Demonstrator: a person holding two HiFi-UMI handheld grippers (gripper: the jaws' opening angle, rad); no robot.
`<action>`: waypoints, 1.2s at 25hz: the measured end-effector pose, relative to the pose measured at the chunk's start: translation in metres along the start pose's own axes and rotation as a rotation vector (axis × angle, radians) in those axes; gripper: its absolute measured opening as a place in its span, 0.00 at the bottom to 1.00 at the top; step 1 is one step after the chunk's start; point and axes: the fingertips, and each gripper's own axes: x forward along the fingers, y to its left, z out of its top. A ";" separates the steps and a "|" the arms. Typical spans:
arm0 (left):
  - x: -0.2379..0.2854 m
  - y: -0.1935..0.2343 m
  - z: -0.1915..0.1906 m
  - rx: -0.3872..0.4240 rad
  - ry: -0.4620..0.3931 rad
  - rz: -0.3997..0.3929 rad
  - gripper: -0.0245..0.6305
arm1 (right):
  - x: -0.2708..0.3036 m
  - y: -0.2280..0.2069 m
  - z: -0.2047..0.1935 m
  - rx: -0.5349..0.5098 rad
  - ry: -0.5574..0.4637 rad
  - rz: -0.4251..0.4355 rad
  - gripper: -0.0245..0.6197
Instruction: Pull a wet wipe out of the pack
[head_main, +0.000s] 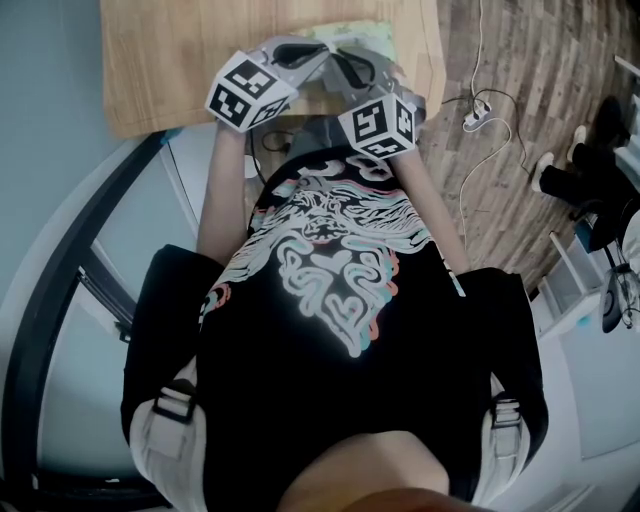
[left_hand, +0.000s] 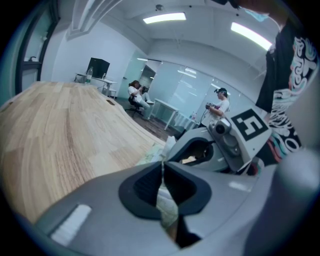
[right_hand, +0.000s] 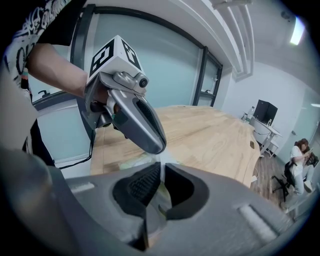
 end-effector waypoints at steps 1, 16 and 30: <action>0.000 0.000 0.000 -0.002 -0.002 0.001 0.04 | 0.000 0.000 0.000 0.000 0.000 -0.001 0.08; -0.010 0.001 0.001 -0.003 -0.015 0.008 0.04 | -0.002 0.000 0.003 -0.004 -0.008 -0.013 0.08; -0.017 0.001 0.002 -0.008 -0.027 0.025 0.04 | -0.003 0.002 0.003 0.005 -0.012 -0.009 0.08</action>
